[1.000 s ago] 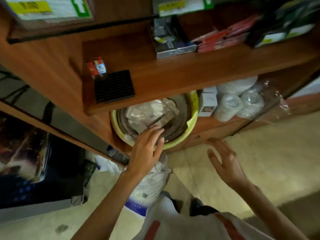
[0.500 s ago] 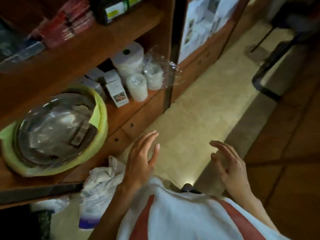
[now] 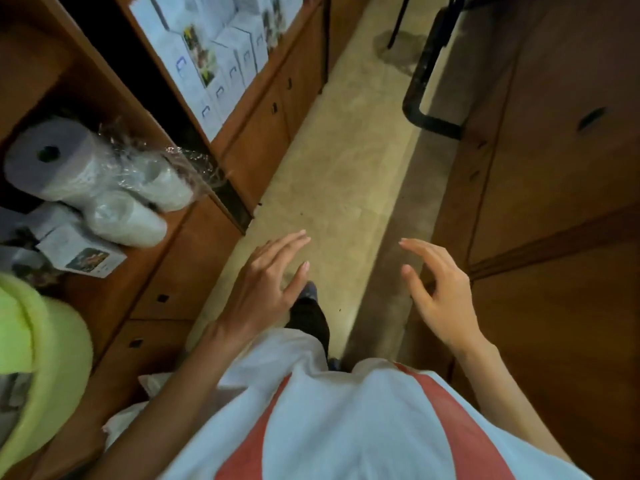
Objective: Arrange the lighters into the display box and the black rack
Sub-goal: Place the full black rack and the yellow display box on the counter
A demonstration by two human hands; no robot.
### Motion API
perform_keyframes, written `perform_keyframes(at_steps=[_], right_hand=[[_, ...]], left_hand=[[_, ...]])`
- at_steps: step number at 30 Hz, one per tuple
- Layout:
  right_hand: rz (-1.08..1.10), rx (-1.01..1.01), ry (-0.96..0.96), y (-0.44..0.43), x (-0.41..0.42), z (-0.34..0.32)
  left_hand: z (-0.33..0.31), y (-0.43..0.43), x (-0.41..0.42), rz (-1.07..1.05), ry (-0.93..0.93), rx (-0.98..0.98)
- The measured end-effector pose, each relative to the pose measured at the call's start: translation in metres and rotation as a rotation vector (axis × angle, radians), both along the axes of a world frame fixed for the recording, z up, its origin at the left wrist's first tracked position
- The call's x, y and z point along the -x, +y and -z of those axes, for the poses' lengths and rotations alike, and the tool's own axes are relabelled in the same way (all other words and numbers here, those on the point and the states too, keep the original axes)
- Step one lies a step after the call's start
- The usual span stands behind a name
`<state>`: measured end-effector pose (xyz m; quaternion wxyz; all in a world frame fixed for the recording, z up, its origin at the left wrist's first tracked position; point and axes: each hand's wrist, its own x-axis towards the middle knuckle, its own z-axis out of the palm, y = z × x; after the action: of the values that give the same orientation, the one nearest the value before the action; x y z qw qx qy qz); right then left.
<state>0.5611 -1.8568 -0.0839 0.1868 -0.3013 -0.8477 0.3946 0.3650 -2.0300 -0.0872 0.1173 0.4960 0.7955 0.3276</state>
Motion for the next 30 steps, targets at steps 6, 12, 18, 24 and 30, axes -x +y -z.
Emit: perform_keyframes(at_steps=[6, 12, 18, 24, 30], right_hand=[[0.086, 0.022, -0.033, 0.083, 0.033, 0.016], [0.174, 0.025, -0.012, 0.185, 0.1, 0.006], [0.266, 0.049, 0.002, 0.284, 0.155, 0.004], [0.263, 0.05, 0.004, 0.413, 0.202, 0.012], [0.251, 0.018, 0.007, 0.566, 0.247, -0.002]], left_hand=[[0.01, 0.101, 0.06, 0.119, 0.011, 0.036], [-0.014, 0.228, 0.143, 0.17, 0.015, -0.019], [-0.026, 0.349, 0.198, 0.243, -0.018, 0.022], [-0.007, 0.476, 0.251, 0.231, 0.006, 0.045], [-0.011, 0.619, 0.278, 0.144, -0.047, 0.013]])
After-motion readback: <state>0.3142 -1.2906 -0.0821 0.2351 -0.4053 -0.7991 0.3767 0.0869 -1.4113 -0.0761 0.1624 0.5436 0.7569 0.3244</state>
